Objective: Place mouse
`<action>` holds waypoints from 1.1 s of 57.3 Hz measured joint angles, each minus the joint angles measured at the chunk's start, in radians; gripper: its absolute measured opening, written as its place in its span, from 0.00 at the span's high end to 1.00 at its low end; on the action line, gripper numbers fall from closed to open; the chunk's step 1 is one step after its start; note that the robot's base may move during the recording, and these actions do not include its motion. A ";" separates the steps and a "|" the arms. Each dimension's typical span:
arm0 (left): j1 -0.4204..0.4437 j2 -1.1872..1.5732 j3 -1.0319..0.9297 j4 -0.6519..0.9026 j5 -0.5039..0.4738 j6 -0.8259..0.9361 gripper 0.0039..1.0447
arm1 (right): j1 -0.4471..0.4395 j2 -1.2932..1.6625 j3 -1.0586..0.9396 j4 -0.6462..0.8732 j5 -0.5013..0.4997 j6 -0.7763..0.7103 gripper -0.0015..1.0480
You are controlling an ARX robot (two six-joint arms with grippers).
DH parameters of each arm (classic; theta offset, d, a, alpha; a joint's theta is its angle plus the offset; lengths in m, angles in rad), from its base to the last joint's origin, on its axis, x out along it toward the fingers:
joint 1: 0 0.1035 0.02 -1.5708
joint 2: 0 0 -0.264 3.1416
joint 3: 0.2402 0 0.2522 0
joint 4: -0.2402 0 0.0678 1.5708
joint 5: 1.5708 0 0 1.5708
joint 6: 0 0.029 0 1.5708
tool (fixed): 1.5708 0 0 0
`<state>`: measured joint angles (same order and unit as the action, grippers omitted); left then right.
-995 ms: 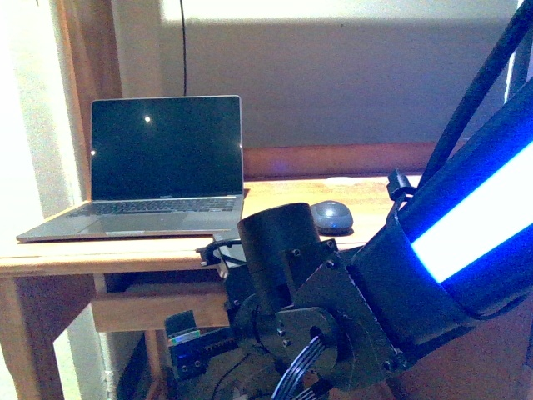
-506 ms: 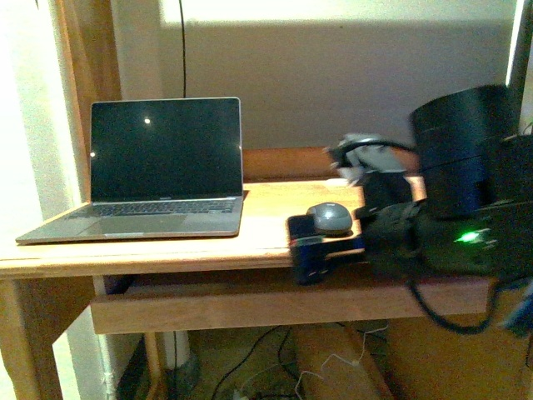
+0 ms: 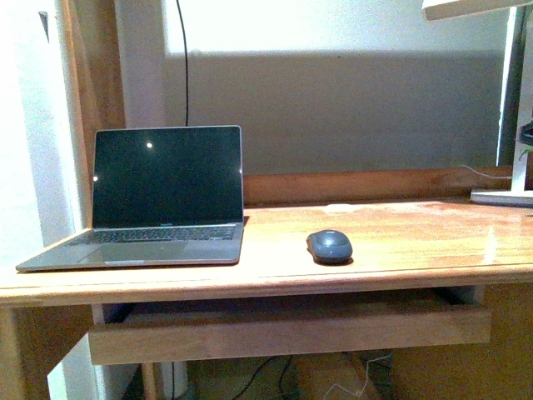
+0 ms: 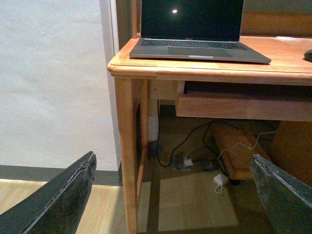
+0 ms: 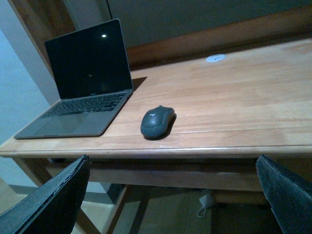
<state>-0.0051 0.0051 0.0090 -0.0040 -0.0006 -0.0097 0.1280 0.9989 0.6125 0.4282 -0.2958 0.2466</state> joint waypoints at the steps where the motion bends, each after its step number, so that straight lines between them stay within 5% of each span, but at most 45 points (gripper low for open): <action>1: 0.000 0.000 0.000 0.000 0.000 0.000 0.07 | -0.001 -0.008 -0.005 -0.002 0.000 0.000 0.01; 19: 0.000 0.000 0.000 0.000 0.000 0.000 0.07 | 0.006 -0.482 -0.276 -0.228 0.137 0.018 0.01; 25: 0.000 0.000 0.000 0.000 0.000 0.000 0.07 | 0.019 -0.645 -0.353 -0.344 0.407 -0.131 0.18; 35: 0.000 0.000 0.000 0.000 0.000 0.000 0.07 | -0.111 -0.737 -0.439 -0.350 0.304 -0.217 0.47; 50: 0.000 0.000 0.000 0.000 0.000 0.000 0.07 | -0.125 -0.877 -0.504 -0.439 0.296 -0.238 0.89; 63: 0.000 0.000 0.000 0.000 0.000 0.000 0.07 | -0.126 -0.925 -0.536 -0.441 0.295 -0.242 0.90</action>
<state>-0.0051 0.0051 0.0090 -0.0040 -0.0002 -0.0097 0.0025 0.0734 0.0769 -0.0132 -0.0006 0.0048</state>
